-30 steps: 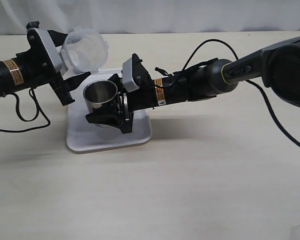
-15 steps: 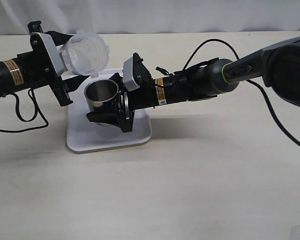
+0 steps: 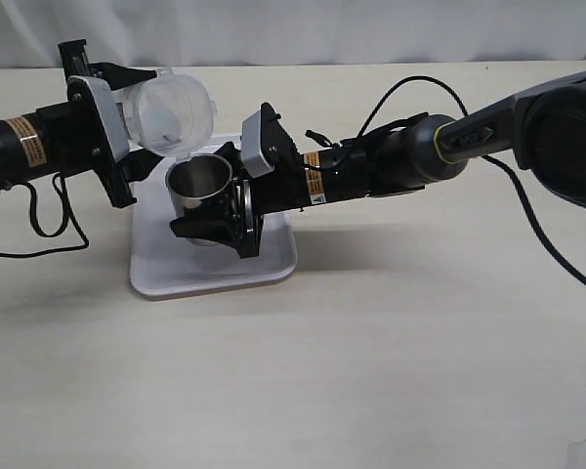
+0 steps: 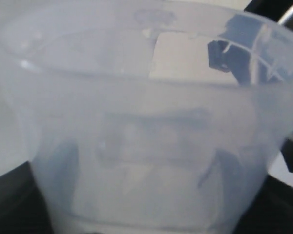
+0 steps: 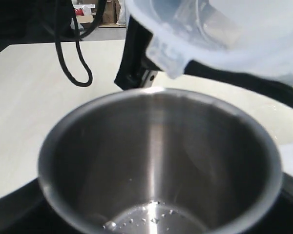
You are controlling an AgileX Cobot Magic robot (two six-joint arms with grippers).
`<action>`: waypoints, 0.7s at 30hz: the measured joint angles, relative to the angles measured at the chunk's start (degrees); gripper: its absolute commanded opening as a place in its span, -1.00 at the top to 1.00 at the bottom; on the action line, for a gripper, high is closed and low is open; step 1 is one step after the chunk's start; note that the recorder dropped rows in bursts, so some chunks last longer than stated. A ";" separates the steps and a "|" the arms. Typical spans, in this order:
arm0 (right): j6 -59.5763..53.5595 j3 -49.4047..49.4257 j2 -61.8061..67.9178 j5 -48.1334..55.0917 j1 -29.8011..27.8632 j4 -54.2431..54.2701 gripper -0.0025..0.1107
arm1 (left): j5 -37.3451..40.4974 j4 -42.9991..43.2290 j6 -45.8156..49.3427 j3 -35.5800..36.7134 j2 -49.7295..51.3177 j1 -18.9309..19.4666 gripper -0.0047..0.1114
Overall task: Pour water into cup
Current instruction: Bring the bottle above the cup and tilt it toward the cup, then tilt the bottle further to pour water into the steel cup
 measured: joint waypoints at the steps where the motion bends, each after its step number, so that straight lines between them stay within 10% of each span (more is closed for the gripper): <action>1: 0.00 0.00 0.00 0.00 0.00 0.00 0.88 | -0.46 0.15 0.14 0.00 0.00 0.00 0.92; 21: -4.45 -0.10 0.98 -2.83 0.00 2.13 0.88 | -2.08 1.60 8.10 0.00 0.00 0.00 0.92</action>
